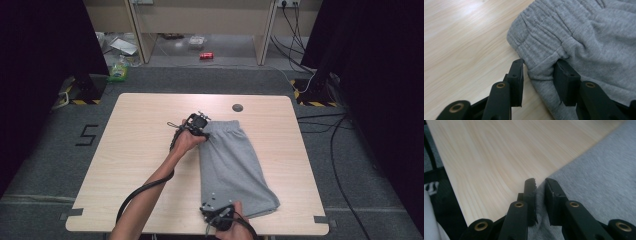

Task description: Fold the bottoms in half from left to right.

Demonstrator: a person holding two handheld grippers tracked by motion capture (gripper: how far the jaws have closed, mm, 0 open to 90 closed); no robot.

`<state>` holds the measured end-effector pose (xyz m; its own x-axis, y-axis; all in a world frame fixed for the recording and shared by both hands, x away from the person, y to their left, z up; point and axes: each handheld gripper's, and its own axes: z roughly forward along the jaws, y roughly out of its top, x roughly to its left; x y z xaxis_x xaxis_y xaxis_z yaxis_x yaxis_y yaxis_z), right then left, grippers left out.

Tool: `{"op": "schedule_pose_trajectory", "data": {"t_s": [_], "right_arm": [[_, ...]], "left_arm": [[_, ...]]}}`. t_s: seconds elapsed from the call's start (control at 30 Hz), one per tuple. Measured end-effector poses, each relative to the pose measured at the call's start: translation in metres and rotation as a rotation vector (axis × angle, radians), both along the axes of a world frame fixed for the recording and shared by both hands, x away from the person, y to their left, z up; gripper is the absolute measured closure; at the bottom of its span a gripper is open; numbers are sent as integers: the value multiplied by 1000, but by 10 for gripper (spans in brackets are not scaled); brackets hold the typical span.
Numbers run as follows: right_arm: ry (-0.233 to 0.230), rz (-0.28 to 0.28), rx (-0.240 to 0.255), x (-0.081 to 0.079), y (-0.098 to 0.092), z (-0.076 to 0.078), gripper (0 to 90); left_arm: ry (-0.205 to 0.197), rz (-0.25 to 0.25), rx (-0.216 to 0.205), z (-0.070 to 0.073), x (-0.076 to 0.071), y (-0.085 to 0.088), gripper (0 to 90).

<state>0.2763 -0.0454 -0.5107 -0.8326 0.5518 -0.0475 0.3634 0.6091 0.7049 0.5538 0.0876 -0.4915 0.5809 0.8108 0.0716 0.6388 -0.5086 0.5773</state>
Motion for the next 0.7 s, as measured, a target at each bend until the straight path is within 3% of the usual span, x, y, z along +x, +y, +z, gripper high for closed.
{"op": "schedule_pose_trajectory", "data": {"t_s": [0.23,0.43,0.5,0.6,0.7], "right_arm": [[9,75,14,8,48,-1,791],[15,116,23,9,78,-2,788],[7,132,26,10,86,-3,785],[3,145,24,11,96,-3,762],[56,131,52,13,97,-3,696]], "left_arm": [[8,17,-24,-2,1,45,610],[29,23,-29,-1,0,78,606],[29,32,-30,-1,0,85,601],[47,62,-64,-2,1,89,586],[30,57,-28,-1,1,84,587]]}}
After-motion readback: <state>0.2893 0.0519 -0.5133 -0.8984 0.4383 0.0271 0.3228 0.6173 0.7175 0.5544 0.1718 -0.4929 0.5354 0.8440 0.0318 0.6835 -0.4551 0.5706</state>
